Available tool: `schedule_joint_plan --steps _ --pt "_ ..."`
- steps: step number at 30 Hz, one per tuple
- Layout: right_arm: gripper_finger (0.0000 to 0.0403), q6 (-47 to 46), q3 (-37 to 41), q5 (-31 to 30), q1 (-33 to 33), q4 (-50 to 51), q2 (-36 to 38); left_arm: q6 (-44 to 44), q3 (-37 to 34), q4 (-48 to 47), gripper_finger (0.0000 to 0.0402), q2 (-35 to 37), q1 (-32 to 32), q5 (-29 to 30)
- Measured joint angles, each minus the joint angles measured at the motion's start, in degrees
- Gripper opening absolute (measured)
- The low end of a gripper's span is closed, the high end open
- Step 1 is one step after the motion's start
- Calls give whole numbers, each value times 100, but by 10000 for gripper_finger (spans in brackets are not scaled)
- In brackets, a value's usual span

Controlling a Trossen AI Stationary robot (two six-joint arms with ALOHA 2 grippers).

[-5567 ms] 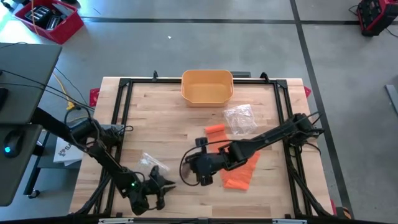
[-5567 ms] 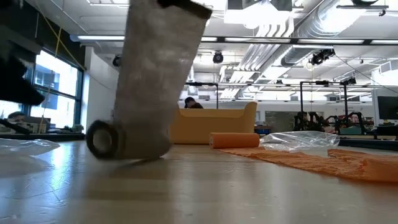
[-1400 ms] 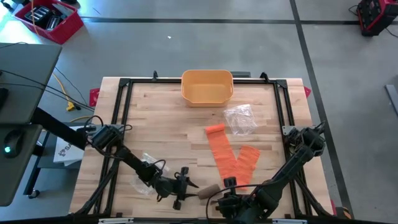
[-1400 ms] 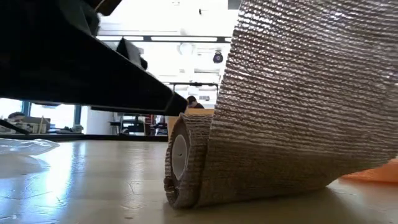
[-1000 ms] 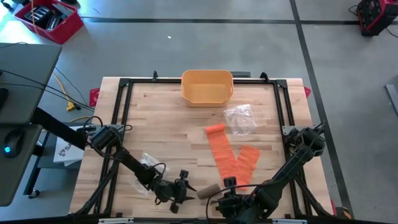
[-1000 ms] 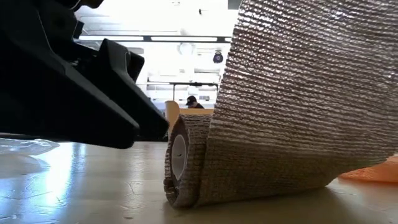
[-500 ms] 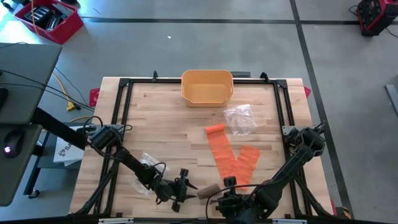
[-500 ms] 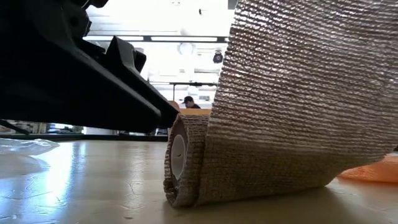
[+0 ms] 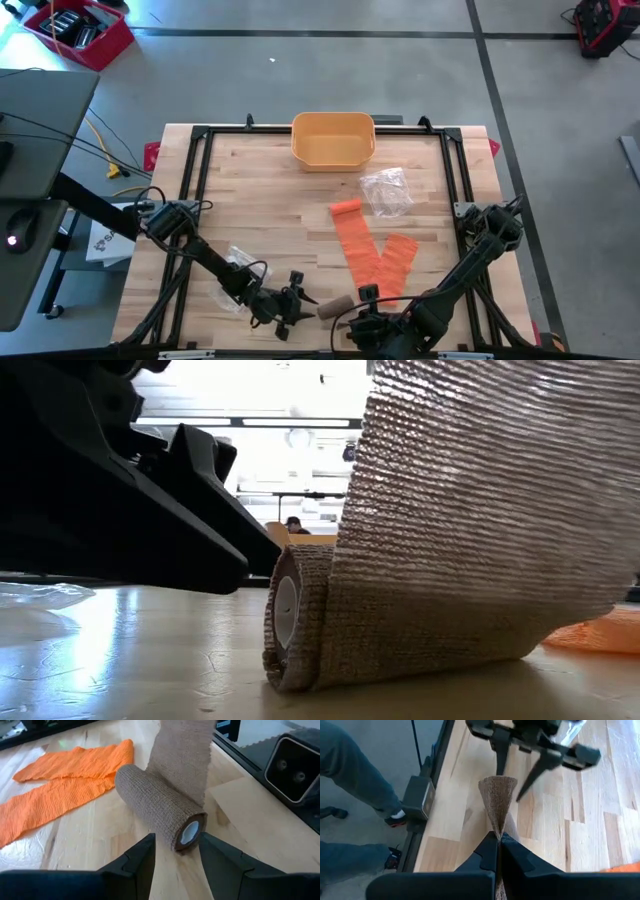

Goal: Roll bandage
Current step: Roll the brown bandage

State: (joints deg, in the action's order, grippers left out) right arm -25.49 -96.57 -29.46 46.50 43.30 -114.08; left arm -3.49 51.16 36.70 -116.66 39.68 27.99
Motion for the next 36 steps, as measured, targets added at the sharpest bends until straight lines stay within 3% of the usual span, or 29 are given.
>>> schedule_joint_plan --steps 12,21,36 --pt "0 70 -2 1 -61 -93 0 -243 0 52 217 0 -116 -335" --pt "0 135 -2 4 -76 -116 0 148 390 19 199 -357 -120 -109" --pt "0 133 -2 19 -76 -115 0 -189 457 -218 156 -381 -96 -192"
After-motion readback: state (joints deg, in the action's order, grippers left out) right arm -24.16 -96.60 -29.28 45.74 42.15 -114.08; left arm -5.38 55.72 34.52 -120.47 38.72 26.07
